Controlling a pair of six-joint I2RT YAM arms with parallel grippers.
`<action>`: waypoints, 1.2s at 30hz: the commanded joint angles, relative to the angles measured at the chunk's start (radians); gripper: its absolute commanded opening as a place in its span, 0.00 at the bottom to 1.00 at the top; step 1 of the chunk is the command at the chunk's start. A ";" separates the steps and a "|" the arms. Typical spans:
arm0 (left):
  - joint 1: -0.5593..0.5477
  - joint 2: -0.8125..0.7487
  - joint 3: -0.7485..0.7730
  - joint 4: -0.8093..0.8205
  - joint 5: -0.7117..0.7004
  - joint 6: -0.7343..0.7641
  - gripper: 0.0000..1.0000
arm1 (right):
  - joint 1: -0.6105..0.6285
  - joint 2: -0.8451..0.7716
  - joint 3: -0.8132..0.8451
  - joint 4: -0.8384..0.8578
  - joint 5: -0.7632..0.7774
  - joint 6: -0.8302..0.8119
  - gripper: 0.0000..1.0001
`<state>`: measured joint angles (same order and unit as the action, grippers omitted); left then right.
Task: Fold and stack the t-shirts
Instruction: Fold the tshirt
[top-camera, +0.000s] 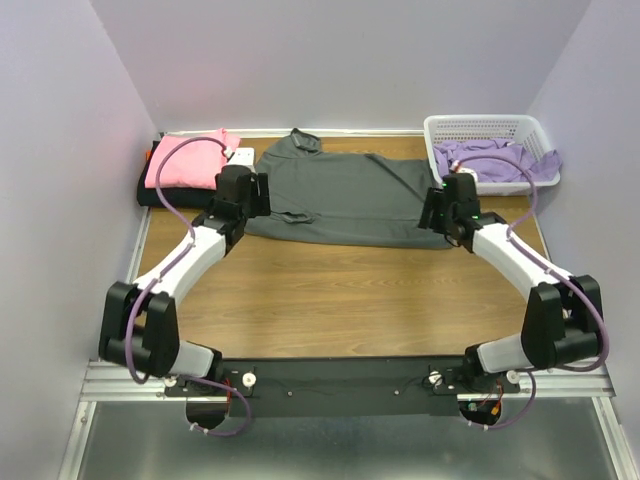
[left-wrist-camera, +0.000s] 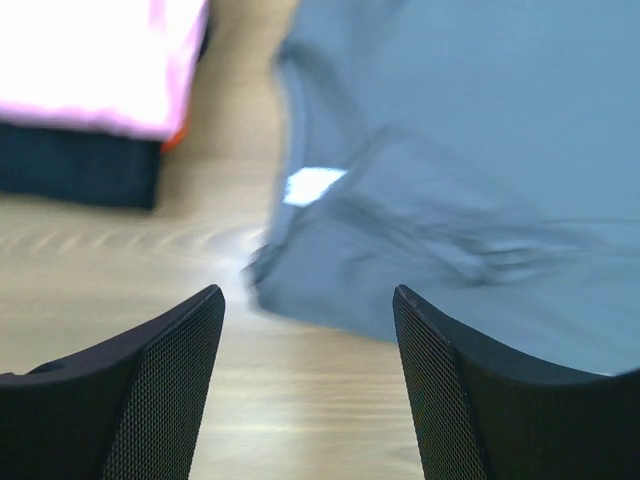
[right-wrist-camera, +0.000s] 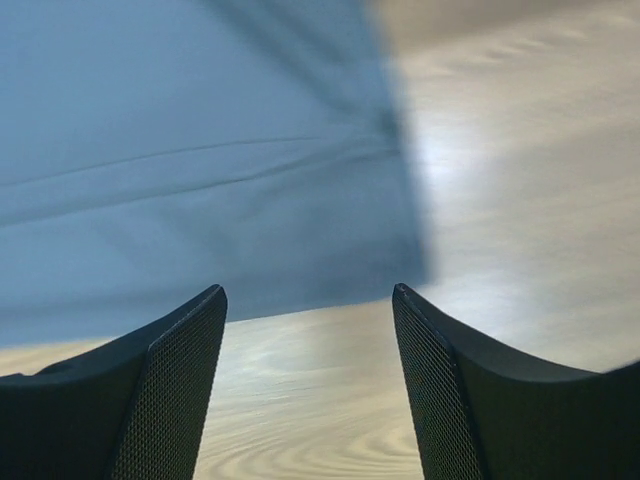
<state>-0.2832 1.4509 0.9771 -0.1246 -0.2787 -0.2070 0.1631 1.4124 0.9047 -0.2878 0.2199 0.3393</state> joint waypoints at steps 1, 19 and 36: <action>-0.004 -0.087 -0.102 0.228 0.193 -0.072 0.76 | 0.134 0.032 0.091 0.005 -0.013 0.004 0.74; -0.005 0.043 -0.311 0.586 0.225 -0.266 0.77 | 0.516 0.552 0.523 0.211 -0.240 -0.019 0.74; 0.044 0.123 -0.356 0.697 0.274 -0.318 0.77 | 0.572 0.833 0.758 0.225 -0.248 -0.062 0.73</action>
<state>-0.2554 1.5723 0.6514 0.5095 -0.0242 -0.4980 0.7208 2.1910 1.6104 -0.0761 -0.0185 0.3027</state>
